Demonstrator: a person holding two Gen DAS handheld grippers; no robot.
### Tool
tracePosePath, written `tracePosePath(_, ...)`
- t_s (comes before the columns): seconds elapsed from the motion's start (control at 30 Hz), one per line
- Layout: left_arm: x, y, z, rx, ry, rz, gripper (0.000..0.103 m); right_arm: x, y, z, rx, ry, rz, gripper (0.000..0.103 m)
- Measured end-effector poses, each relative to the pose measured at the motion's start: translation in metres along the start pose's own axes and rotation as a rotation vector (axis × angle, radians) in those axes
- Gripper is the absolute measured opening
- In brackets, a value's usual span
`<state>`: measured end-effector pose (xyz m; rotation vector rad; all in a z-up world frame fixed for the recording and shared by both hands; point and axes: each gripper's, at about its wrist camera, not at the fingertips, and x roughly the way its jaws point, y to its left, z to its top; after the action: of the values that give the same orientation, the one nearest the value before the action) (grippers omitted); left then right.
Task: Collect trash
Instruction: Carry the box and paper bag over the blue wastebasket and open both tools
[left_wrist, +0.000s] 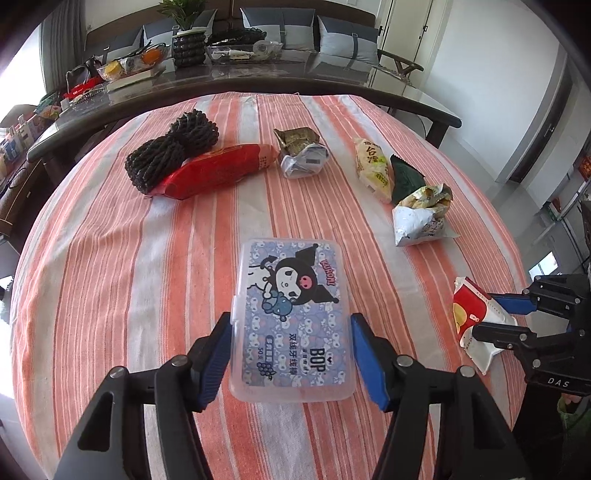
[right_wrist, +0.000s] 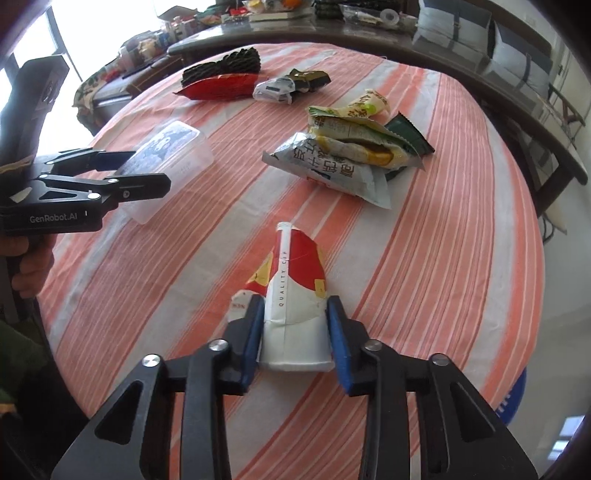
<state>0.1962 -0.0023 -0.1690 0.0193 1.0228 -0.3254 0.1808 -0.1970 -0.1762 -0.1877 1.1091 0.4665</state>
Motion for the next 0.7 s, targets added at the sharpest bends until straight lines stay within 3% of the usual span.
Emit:
tracePosePath(0.1, -0.005, -0.001, -0.002, 0.01, -0.024, 0.009, 0.063, -0.013, -0.001, -0.001, 0.004, -0.032, -0.002, 0.031)
tracePosePath(0.3, -0.023, -0.017, -0.012, -0.004, -0.063, -0.055, 0.063, -0.036, -0.011, -0.008, 0.046, -0.097, 0.015, 0.031)
tracePosePath(0.7, -0.031, -0.106, 0.006, 0.08, -0.082, -0.198, 0.063, -0.068, -0.079, -0.032, 0.22, -0.192, -0.001, 0.031)
